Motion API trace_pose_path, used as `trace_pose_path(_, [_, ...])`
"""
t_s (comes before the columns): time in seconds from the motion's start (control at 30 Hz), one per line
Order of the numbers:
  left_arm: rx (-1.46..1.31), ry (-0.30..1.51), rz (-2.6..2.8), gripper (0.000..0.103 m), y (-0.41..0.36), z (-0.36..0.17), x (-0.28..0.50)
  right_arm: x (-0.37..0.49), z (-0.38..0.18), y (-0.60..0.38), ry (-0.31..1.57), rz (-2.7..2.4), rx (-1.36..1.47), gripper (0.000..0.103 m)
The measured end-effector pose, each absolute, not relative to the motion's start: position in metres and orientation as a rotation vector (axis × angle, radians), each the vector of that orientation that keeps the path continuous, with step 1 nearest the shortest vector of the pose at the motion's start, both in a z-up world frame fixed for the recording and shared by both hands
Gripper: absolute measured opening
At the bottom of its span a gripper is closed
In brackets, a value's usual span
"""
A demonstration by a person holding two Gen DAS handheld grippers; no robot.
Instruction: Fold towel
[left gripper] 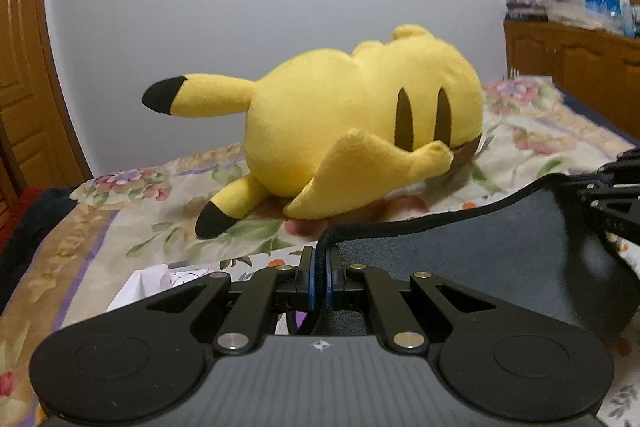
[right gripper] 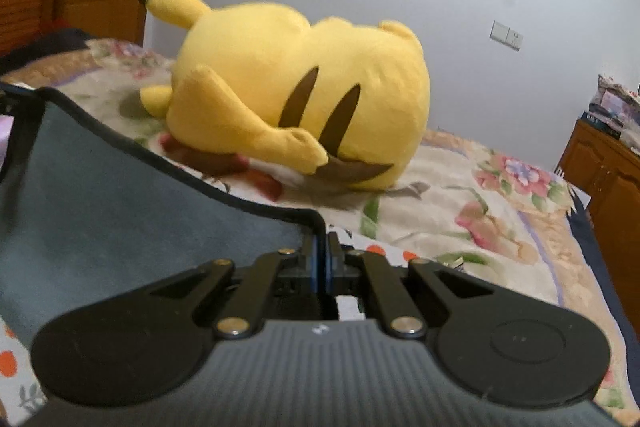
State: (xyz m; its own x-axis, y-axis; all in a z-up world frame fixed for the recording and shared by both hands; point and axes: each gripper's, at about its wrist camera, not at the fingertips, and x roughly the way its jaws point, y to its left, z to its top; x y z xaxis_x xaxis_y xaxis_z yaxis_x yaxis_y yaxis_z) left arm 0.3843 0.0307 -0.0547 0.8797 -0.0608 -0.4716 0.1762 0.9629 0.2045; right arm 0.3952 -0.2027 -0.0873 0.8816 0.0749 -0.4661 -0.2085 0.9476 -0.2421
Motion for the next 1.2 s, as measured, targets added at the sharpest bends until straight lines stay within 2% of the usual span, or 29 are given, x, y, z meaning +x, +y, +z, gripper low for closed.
trace_pose_path(0.5, [0.285,0.566,-0.093,0.006,0.030,-0.093,0.416,0.422,-0.119,-0.191,0.621,0.149,-0.293,0.004])
trace_pose_path(1.2, [0.278,0.548,-0.056,0.006,0.034,-0.103,0.428,0.432,-0.118,-0.188,0.574,0.107,-0.292,0.004])
